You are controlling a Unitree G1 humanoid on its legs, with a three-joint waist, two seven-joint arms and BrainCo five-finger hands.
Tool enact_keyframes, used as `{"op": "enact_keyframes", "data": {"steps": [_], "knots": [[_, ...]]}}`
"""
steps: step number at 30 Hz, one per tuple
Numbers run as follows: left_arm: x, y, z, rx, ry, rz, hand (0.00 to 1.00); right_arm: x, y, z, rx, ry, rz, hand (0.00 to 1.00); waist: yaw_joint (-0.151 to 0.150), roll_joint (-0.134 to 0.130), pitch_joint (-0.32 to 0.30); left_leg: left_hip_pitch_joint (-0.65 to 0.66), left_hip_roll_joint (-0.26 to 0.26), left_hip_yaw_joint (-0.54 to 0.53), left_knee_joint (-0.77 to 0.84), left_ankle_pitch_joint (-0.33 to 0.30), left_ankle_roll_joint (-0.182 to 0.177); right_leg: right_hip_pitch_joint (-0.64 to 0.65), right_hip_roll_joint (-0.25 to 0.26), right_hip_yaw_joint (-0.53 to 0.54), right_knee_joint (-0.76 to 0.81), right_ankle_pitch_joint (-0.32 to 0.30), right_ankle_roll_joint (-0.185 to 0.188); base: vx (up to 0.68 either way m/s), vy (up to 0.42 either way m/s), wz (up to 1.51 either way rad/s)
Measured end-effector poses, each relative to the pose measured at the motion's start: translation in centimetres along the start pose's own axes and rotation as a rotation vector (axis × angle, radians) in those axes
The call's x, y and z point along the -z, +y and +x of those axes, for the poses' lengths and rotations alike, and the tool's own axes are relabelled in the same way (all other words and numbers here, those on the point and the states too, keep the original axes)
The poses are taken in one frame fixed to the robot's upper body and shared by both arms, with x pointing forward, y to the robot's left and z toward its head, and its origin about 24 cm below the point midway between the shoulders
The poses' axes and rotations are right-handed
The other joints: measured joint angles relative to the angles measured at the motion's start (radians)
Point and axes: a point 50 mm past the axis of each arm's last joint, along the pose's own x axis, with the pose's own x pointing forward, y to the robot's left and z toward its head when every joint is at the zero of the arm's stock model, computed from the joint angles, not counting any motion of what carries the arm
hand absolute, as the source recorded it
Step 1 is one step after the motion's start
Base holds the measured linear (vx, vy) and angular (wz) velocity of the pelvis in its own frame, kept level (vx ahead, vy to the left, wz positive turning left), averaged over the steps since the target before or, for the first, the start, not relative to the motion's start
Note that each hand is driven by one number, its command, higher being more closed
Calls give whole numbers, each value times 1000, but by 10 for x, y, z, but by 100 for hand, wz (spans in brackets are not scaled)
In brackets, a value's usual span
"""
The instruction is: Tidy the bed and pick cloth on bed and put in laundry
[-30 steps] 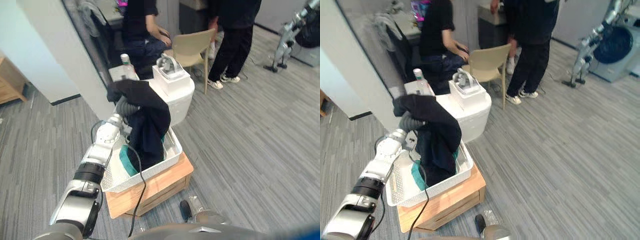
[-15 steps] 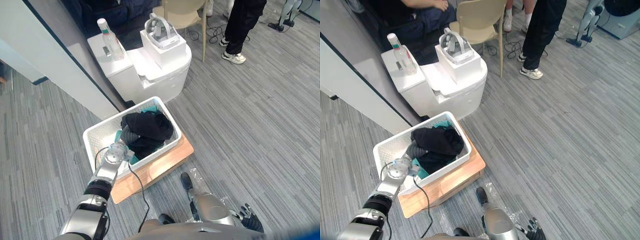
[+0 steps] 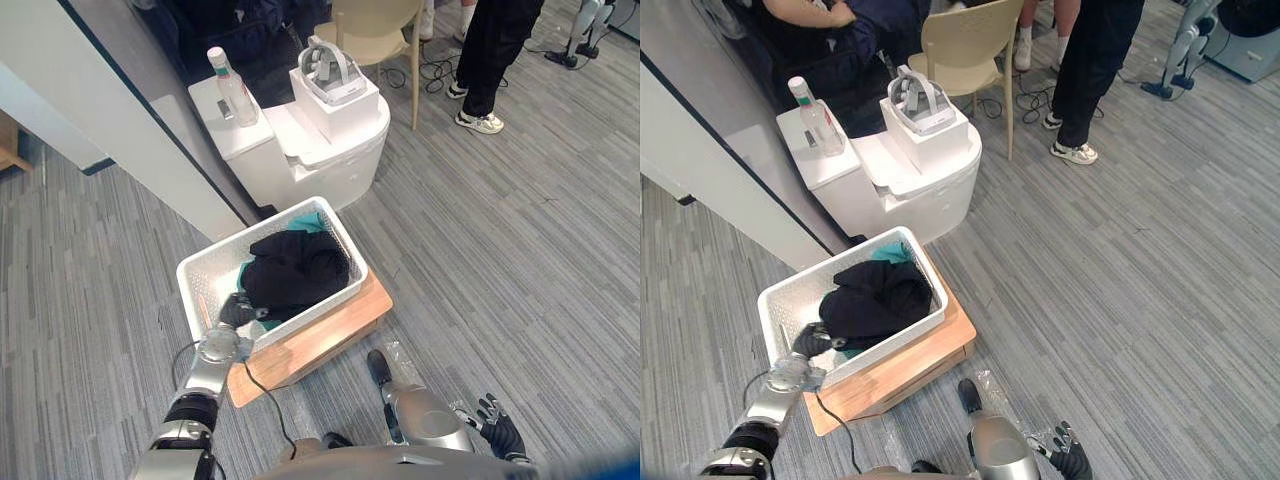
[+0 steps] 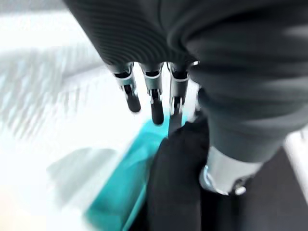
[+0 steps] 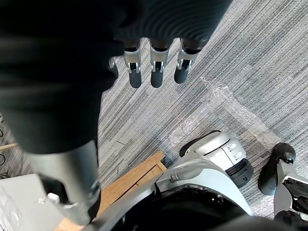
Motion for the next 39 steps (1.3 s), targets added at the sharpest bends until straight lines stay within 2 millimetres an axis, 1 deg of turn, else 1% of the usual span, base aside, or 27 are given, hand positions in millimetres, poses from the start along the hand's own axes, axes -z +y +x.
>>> {"op": "enact_keyframes", "data": {"steps": [1,2,4,6,7,9,11,13,15,17,18,19,21,22,23,25,26,28,29,30,31,32,33,34,36,37,39], "knots": [[-11,18,4,-51,-35,-21,0,3,-4,-2,10,11,-3,0,6,6,-10,2,2,-2,0,0,0,4,0,-5,0,0,0,-19,3,10],[-14,23,5,-67,-47,-30,0,4,-5,-3,13,15,-3,0,10,8,-13,2,2,-2,0,0,0,4,0,-5,0,0,0,-27,6,5],[-36,49,10,-138,-118,-77,0,14,-10,-9,36,45,11,0,26,11,-34,4,2,-8,0,0,0,15,1,-9,-11,0,0,-25,7,6],[-43,61,9,-168,-154,-124,0,18,-12,-11,43,57,12,0,24,9,-37,17,4,-26,-1,0,0,39,-2,-26,-22,0,0,-28,6,24],[-47,65,8,-168,-178,-190,0,23,-13,-15,48,74,14,0,29,6,-55,20,6,-33,-1,0,0,49,-2,-32,-31,-2,1,-35,5,25],[-50,69,7,-153,-201,-258,0,28,-14,-18,53,90,16,0,38,1,-73,20,8,-47,-1,0,0,63,-5,-43,-44,-1,1,-17,-6,20],[-54,69,7,-117,-230,-316,0,32,-14,-20,56,108,11,0,44,-4,-79,28,9,-64,-1,1,1,82,-9,-61,-50,-1,1,-23,3,30],[-54,72,4,-88,-250,-389,0,33,-14,-20,58,114,0,0,51,-7,-91,31,9,-78,-3,1,1,95,-13,-73,-60,-1,2,-25,10,25],[-47,76,-3,-68,-265,-451,0,34,-14,-20,54,119,-22,0,52,-12,-103,32,9,-94,-5,1,1,116,-16,-87,-76,-1,2,-11,5,23],[-29,72,-12,-42,-237,-508,0,33,-15,-20,57,118,-36,0,63,-14,-117,33,9,-109,-12,1,0,121,-18,-102,-76,-4,3,9,8,21],[-13,61,-17,-25,-186,-565,0,32,-15,-20,61,115,-37,0,84,-12,-123,35,9,-116,-16,2,0,125,-18,-110,-76,-4,3,13,11,21],[-6,57,-19,-21,-165,-581,0,32,-15,-20,61,114,-39,0,89,-12,-124,35,9,-120,-17,2,0,127,-19,-113,-77,-5,2,18,18,24],[32,33,-35,5,-31,-639,0,27,-13,-17,48,88,-70,0,108,-17,-127,36,9,-145,-20,3,1,139,-23,-138,-77,-11,1,22,24,35],[62,16,-52,10,85,-699,0,26,-13,-16,40,81,-90,0,119,-24,-135,33,9,-162,-22,3,1,142,-24,-150,-78,-14,1,22,24,30],[71,11,-57,11,122,-716,0,26,-12,-16,38,78,-94,0,126,-26,-136,34,9,-164,-22,3,1,144,-25,-153,-78,-16,0,23,28,26],[122,-19,-90,25,359,-781,0,25,-13,-16,30,78,-141,0,158,-39,-143,36,7,-190,-26,4,2,155,-29,-174,-82,-22,2,12,33,26],[130,-25,-98,38,397,-793,0,24,-14,-15,22,78,-172,0,161,-41,-145,36,6,-194,-28,5,3,157,-31,-181,-83,-24,2,-6,41,34],[166,-49,-138,117,559,-790,0,14,-11,-9,-33,57,-375,0,167,-47,-152,39,-5,-226,-42,15,7,171,-42,-209,-84,-30,8,-11,40,39],[171,-54,-144,137,586,-775,0,13,-10,-7,-46,54,-407,0,171,-47,-154,40,-7,-233,-44,18,8,172,-44,-213,-84,-30,8,-26,30,33],[182,-65,-160,187,650,-736,0,9,-8,-3,-63,46,-463,0,188,-51,-161,45,-14,-244,-57,25,10,177,-48,-219,-85,-30,8,-41,17,22],[191,-72,-173,223,699,-671,0,9,-7,-1,-71,55,-476,0,200,-55,-162,56,-18,-250,-66,31,11,187,-50,-226,-85,-31,9,-55,17,20],[193,-75,-177,237,714,-643,0,7,-6,1,-73,52,-474,0,205,-56,-163,60,-19,-253,-70,33,10,188,-51,-228,-85,-32,9,-77,-2,25],[198,-79,-186,277,744,-555,0,2,0,6,-83,36,-457,0,209,-60,-166,62,-24,-267,-76,39,12,192,-56,-242,-85,-35,10,-69,-11,22],[199,-81,-188,284,752,-535,0,0,4,8,-96,28,-452,0,209,-61,-167,60,-25,-274,-79,40,11,192,-58,-248,-85,-36,9,-77,-21,30],[202,-81,-191,294,778,-463,0,-4,23,14,-145,9,-401,0,214,-64,-169,58,-31,-290,-92,47,5,192,-62,-254,-86,-43,12,-57,-27,24],[203,-83,-191,310,790,-425,0,-6,21,14,-141,8,-378,0,212,-65,-169,54,-32,-299,-93,48,4,191,-64,-260,-86,-44,12,-46,-17,14],[206,-87,-195,314,834,-385,0,-4,20,15,-136,26,-336,0,213,-54,-175,54,-31,-301,-95,49,3,191,-61,-260,-86,-44,11,-27,-8,1]]}}
